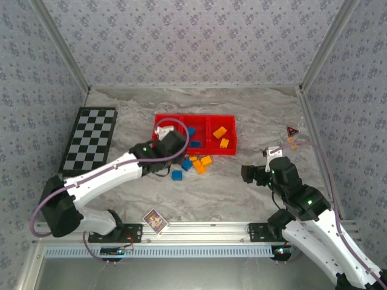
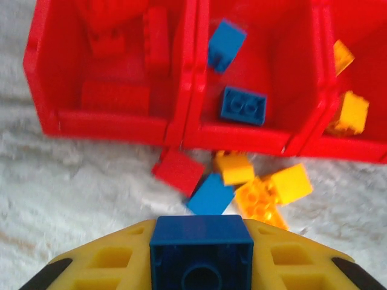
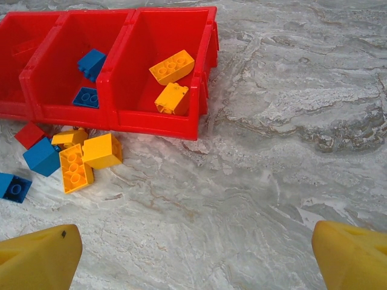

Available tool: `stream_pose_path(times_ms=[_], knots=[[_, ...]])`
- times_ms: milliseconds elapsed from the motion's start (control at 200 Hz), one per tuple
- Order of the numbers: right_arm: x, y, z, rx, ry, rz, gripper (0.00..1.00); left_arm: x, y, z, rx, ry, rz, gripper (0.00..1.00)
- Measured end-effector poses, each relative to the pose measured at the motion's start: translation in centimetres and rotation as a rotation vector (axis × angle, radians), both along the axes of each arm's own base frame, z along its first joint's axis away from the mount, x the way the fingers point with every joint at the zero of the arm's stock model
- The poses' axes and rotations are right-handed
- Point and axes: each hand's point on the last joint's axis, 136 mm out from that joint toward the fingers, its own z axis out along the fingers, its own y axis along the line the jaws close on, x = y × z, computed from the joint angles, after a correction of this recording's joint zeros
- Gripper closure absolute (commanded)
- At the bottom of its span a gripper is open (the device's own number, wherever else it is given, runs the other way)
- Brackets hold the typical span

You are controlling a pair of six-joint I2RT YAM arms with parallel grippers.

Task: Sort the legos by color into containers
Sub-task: Place the lego in the container.

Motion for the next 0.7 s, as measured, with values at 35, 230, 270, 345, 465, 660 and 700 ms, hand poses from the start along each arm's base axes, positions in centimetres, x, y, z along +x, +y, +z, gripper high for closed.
stream_pose_path(times_ms=[35,230,270,345,465,660,700], knots=[[0.0,0.0,0.0,0.000,0.000,0.000,0.00,1.1,-0.1,0.5,-0.002,-0.005,-0.001,0.74],[0.0,-0.1,0.0,-0.002,-0.001,-0.005,0.00,6.4,-2.4,-0.1,0.015,0.026,-0.051,0.74],[0.1,-0.2,0.0,-0.002,-0.001,-0.008,0.00,7.3,-3.2,-0.5,0.018,0.037,-0.070,0.74],[0.1,-0.2,0.0,-0.003,-0.001,-0.009,0.00,8.8,-4.8,-1.5,0.017,0.060,-0.105,0.74],[0.1,-0.3,0.0,-0.004,-0.002,-0.013,0.00,10.7,-6.6,-3.9,0.013,0.109,-0.142,0.74],[0.1,-0.4,0.1,-0.001,-0.007,-0.017,0.00,13.3,-8.0,-7.0,0.020,0.159,-0.168,0.70],[0.1,-0.4,0.2,0.000,-0.008,-0.017,0.00,13.6,-8.2,-7.4,0.017,0.166,-0.171,0.68]])
